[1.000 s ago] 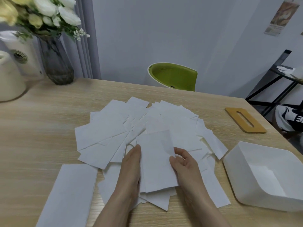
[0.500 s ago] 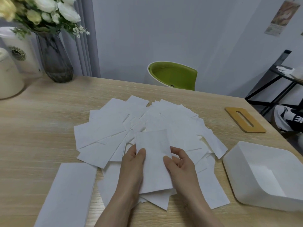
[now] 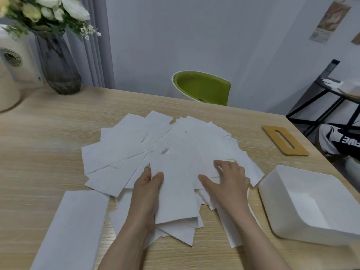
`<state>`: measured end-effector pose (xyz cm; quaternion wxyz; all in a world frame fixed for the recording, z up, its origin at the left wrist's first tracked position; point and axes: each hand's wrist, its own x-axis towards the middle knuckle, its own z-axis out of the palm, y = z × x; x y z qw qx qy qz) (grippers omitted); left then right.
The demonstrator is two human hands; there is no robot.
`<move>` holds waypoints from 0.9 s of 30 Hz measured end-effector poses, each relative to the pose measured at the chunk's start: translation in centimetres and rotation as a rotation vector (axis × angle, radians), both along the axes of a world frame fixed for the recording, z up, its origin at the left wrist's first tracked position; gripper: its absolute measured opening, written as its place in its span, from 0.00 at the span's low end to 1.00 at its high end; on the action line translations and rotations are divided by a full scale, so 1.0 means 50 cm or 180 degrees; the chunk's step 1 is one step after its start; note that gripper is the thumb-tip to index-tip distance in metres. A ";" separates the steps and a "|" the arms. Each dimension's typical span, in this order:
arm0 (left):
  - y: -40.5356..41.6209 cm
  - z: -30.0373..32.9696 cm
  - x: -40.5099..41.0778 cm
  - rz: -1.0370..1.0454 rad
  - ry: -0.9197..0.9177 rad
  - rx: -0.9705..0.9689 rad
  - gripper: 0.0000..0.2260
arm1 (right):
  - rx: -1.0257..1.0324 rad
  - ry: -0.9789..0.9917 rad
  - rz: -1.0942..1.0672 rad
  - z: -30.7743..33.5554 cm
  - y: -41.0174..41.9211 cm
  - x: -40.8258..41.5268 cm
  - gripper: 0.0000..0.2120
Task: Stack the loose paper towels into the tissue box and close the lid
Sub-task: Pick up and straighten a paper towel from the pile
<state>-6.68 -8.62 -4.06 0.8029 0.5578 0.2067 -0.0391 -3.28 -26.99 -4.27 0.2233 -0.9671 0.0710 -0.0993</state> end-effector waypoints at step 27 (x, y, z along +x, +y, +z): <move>0.003 -0.009 -0.001 0.0051 0.0123 0.0023 0.10 | 0.1285 -0.0438 0.0201 0.009 0.034 0.051 0.06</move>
